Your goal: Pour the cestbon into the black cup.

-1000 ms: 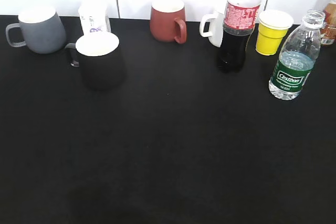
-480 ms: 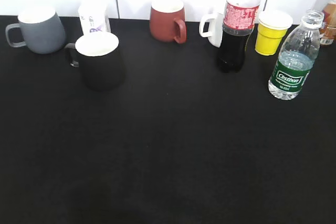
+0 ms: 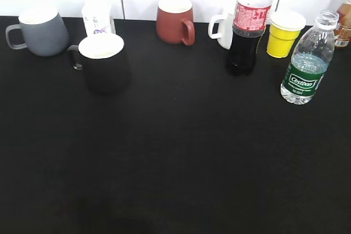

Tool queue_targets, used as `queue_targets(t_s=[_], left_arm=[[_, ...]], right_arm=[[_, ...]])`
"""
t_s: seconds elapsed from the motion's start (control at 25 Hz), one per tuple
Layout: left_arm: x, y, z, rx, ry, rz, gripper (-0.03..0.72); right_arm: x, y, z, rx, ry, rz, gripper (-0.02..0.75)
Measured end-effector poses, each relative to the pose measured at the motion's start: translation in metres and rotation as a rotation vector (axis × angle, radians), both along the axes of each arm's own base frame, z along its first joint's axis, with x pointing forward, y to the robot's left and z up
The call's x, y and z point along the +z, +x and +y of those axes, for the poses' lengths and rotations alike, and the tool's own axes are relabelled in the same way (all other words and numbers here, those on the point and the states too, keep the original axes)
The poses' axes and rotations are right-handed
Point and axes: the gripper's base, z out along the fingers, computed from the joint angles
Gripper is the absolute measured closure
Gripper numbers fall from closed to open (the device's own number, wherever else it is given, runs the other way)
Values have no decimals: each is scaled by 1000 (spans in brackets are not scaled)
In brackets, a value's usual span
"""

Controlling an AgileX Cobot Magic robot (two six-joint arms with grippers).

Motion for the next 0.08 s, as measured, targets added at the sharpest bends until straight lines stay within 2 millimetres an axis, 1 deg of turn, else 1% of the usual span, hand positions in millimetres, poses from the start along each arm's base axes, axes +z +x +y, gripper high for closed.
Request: queue_targets(t_s=[0.08], left_arm=[[0, 0, 0, 0, 0, 0, 449]], right_arm=[[0, 0, 0, 0, 0, 0, 146]])
